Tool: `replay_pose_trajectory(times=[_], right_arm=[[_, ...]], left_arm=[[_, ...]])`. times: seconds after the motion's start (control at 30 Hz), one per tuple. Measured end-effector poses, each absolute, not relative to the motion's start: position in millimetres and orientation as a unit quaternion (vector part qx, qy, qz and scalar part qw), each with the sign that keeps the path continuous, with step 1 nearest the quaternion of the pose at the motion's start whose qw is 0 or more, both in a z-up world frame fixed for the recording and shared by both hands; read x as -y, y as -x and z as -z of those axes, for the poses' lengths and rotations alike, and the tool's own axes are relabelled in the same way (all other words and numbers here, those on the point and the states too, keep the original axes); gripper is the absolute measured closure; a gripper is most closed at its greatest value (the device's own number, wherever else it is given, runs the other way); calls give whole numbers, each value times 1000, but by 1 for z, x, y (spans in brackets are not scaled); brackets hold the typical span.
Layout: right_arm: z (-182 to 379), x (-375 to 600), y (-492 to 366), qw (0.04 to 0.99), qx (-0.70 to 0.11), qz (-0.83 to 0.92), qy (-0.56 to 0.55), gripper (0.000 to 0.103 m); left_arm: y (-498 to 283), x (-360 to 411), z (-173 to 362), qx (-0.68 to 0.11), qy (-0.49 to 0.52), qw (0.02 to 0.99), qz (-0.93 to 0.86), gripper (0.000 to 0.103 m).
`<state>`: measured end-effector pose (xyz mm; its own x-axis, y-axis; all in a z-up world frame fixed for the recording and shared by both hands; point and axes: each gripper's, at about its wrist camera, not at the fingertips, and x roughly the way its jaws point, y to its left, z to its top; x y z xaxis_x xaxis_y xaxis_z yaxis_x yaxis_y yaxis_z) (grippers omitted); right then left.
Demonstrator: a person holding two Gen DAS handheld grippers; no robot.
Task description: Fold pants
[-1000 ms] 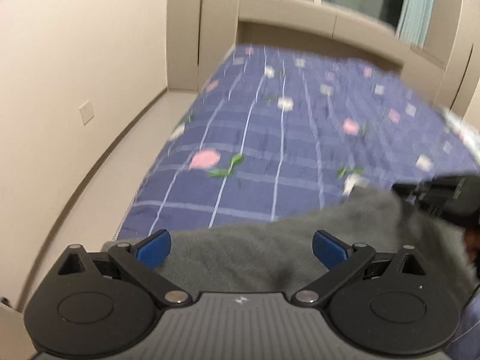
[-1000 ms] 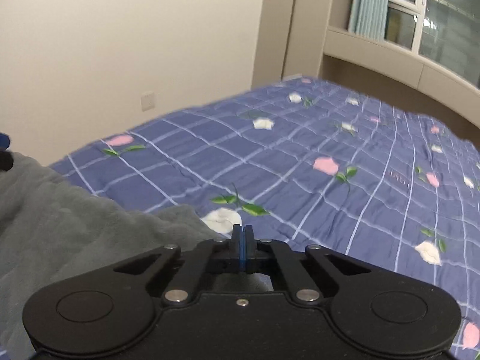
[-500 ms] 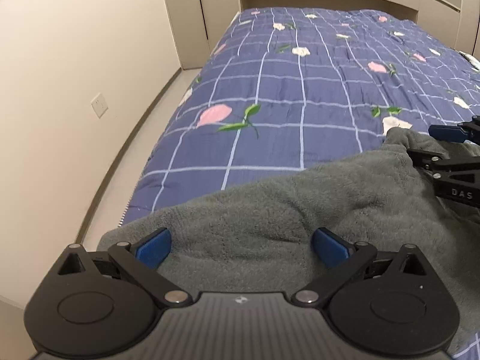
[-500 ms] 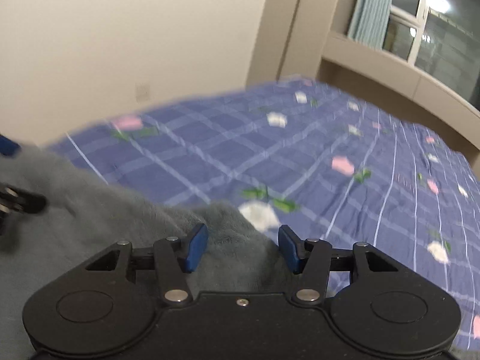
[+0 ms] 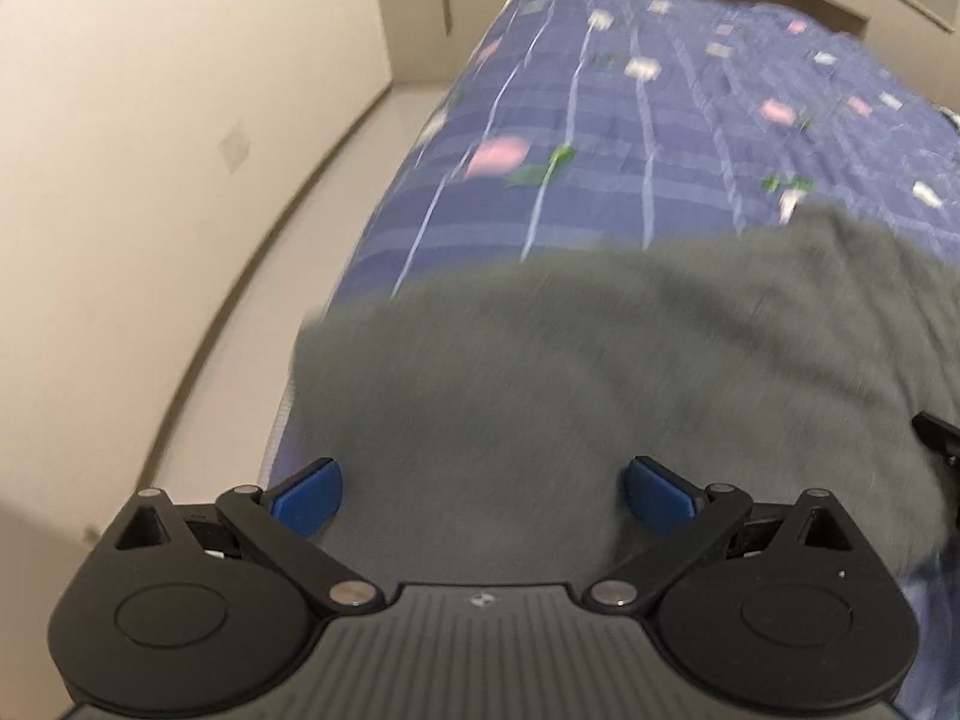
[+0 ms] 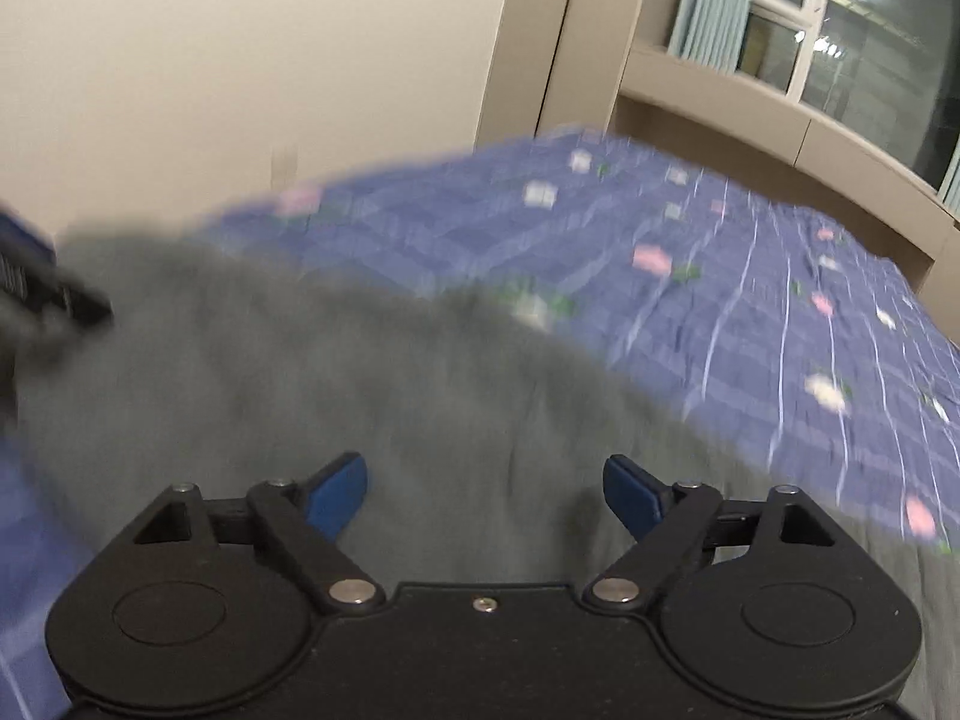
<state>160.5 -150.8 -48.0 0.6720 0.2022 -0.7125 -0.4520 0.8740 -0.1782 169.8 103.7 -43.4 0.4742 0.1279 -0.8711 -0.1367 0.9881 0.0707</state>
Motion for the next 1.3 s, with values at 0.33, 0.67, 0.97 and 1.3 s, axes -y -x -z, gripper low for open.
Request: replay_pose_trajectory(times=[0.33, 0.67, 0.97, 1.3], right_arm=[[25, 167, -98, 921, -347, -148, 96, 1], [19, 212, -28, 947, -310, -88, 7, 1], [13, 316, -20, 958, -286, 20, -11, 1], [22, 470, -75, 949, -284, 101, -93, 1]], left_arm=[[-95, -134, 27, -514, 98, 849, -79, 1], [-84, -62, 14, -514, 109, 851, 13, 0], [-135, 45, 4, -496, 70, 860, 96, 0], [-194, 148, 10, -439, 52, 888, 125, 0]])
